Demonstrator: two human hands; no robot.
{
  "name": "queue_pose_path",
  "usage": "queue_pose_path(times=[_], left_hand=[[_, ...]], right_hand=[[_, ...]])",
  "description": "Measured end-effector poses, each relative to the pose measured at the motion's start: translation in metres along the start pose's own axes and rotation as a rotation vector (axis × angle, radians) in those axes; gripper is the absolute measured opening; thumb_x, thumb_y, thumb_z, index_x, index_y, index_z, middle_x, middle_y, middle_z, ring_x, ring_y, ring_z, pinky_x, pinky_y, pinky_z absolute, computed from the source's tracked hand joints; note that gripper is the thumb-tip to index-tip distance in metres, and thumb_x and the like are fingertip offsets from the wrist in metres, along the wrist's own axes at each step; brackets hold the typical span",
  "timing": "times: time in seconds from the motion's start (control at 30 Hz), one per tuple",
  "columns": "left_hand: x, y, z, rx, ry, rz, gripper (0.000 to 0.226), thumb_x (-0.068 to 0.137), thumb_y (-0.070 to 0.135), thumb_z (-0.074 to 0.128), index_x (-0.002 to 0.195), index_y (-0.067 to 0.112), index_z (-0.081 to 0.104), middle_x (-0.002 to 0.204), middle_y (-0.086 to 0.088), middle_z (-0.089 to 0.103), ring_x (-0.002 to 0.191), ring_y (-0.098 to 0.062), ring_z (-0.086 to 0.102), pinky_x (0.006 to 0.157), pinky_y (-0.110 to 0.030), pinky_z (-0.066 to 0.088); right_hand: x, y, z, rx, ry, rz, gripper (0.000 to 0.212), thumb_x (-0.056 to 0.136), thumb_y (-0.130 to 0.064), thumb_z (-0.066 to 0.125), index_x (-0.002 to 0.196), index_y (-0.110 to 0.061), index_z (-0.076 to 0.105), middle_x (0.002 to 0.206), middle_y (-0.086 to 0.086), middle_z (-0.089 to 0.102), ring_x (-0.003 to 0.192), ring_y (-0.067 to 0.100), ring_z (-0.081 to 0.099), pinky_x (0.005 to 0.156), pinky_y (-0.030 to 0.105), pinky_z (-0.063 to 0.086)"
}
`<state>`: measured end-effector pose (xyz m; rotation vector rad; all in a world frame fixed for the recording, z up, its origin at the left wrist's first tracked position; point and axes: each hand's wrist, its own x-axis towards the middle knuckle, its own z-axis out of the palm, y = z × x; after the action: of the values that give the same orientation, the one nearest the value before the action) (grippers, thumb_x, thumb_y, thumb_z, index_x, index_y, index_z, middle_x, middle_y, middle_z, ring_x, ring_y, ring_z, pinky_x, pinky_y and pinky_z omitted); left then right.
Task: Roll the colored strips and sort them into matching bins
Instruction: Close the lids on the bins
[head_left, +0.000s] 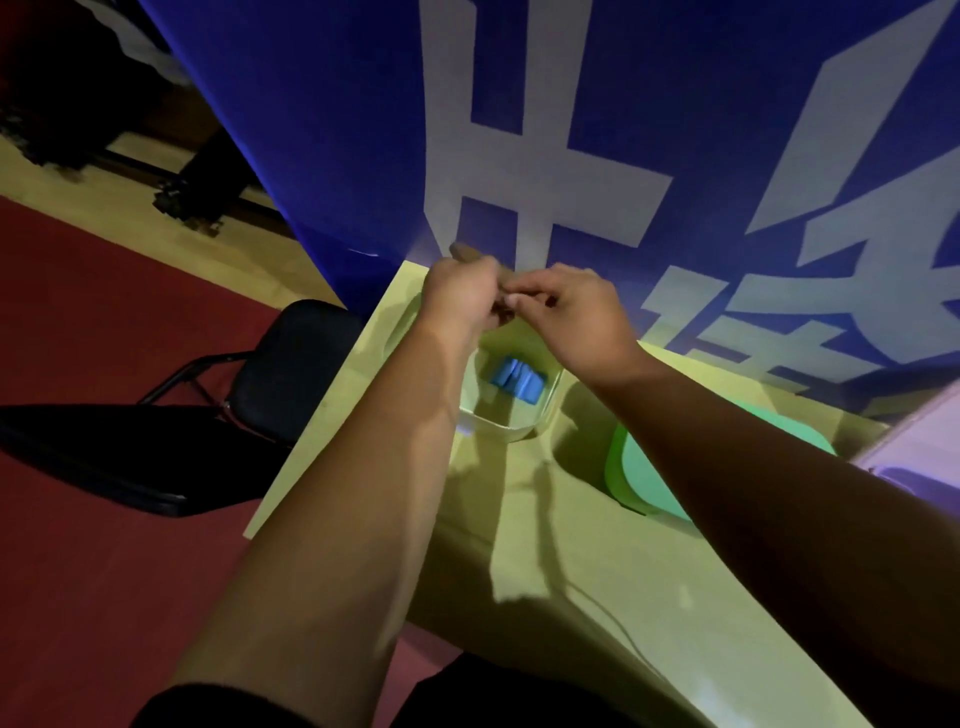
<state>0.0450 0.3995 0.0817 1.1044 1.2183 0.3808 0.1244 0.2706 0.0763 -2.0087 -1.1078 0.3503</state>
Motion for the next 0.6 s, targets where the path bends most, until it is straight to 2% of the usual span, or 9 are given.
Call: queue_pose_path(times=[0.03,0.1,0.17,0.23,0.3,0.37,0.47,0.53,0.6], left_hand=[[0.003,-0.004,-0.008,-0.022,0.033,-0.021,0.023,0.099,0.005,0.055,0.121,0.003,0.063,0.111,-0.021,0.073,0.092,-0.034,0.076,0.079,-0.049,0.069],[0.009,-0.009,-0.027,-0.069,0.076,-0.05,0.032,0.099,0.002,0.051,0.128,0.007,0.063,0.119,-0.017,0.073,0.102,-0.035,0.075,0.085,-0.052,0.068],[0.013,-0.016,-0.047,-0.136,0.061,-0.073,0.037,0.1,0.0,0.047,0.131,0.011,0.065,0.123,-0.015,0.074,0.106,-0.034,0.076,0.089,-0.054,0.067],[0.013,-0.023,-0.065,-0.176,0.039,-0.083,0.039,0.105,0.0,0.047,0.137,0.015,0.062,0.125,-0.013,0.073,0.109,-0.034,0.075,0.091,-0.055,0.065],[0.013,-0.034,-0.077,-0.184,0.036,-0.083,0.04,0.108,0.002,0.049,0.144,0.018,0.059,0.128,-0.01,0.071,0.111,-0.031,0.074,0.094,-0.054,0.065],[0.011,-0.044,-0.088,-0.049,0.058,-0.032,0.039,0.111,0.01,0.053,0.147,0.022,0.059,0.131,-0.004,0.069,0.114,-0.026,0.071,0.097,-0.047,0.064],[0.014,-0.064,-0.103,0.225,0.156,0.111,0.024,0.108,0.02,0.061,0.13,0.021,0.07,0.121,-0.001,0.074,0.11,-0.022,0.071,0.1,-0.041,0.059],[0.019,-0.075,-0.109,0.403,0.217,0.175,0.018,0.106,0.026,0.063,0.119,0.02,0.074,0.12,-0.004,0.072,0.111,-0.027,0.07,0.101,-0.045,0.059],[0.024,-0.083,-0.114,0.589,0.278,0.19,0.021,0.105,0.032,0.063,0.117,0.02,0.075,0.129,-0.01,0.063,0.116,-0.033,0.065,0.1,-0.05,0.059]], right_hand=[[-0.004,-0.001,-0.002,-0.016,-0.02,0.018,0.018,0.103,-0.033,0.07,0.115,-0.028,0.083,0.095,-0.019,0.068,0.099,0.017,0.062,0.092,0.033,0.046],[-0.008,0.001,-0.004,-0.121,-0.005,0.104,0.027,0.108,-0.04,0.06,0.122,-0.025,0.079,0.112,-0.008,0.07,0.112,0.021,0.059,0.097,0.034,0.045],[-0.009,0.011,-0.004,-0.298,0.02,0.286,0.039,0.107,-0.047,0.058,0.136,-0.023,0.069,0.137,0.005,0.061,0.125,0.032,0.055,0.108,0.042,0.045],[-0.012,0.017,-0.002,-0.294,-0.012,0.542,0.062,0.103,-0.056,0.062,0.152,-0.02,0.05,0.151,0.012,0.046,0.133,0.038,0.052,0.113,0.048,0.044],[-0.017,0.017,0.003,-0.085,-0.045,0.668,0.073,0.1,-0.05,0.069,0.158,-0.016,0.038,0.153,0.015,0.045,0.133,0.038,0.056,0.111,0.046,0.047],[-0.022,0.017,0.01,0.025,-0.041,0.65,0.071,0.1,-0.038,0.073,0.157,-0.013,0.038,0.149,0.013,0.054,0.132,0.035,0.058,0.107,0.043,0.049],[-0.031,0.017,0.023,-0.042,-0.035,0.634,0.063,0.102,-0.035,0.07,0.152,-0.008,0.045,0.143,0.014,0.06,0.128,0.035,0.062,0.101,0.04,0.051],[-0.037,0.016,0.03,-0.112,-0.055,0.644,0.059,0.102,-0.036,0.069,0.147,-0.004,0.048,0.139,0.016,0.062,0.124,0.036,0.064,0.094,0.036,0.051],[-0.041,0.014,0.036,-0.167,-0.064,0.632,0.054,0.102,-0.033,0.067,0.143,-0.001,0.05,0.136,0.017,0.063,0.122,0.037,0.064,0.09,0.033,0.048]])
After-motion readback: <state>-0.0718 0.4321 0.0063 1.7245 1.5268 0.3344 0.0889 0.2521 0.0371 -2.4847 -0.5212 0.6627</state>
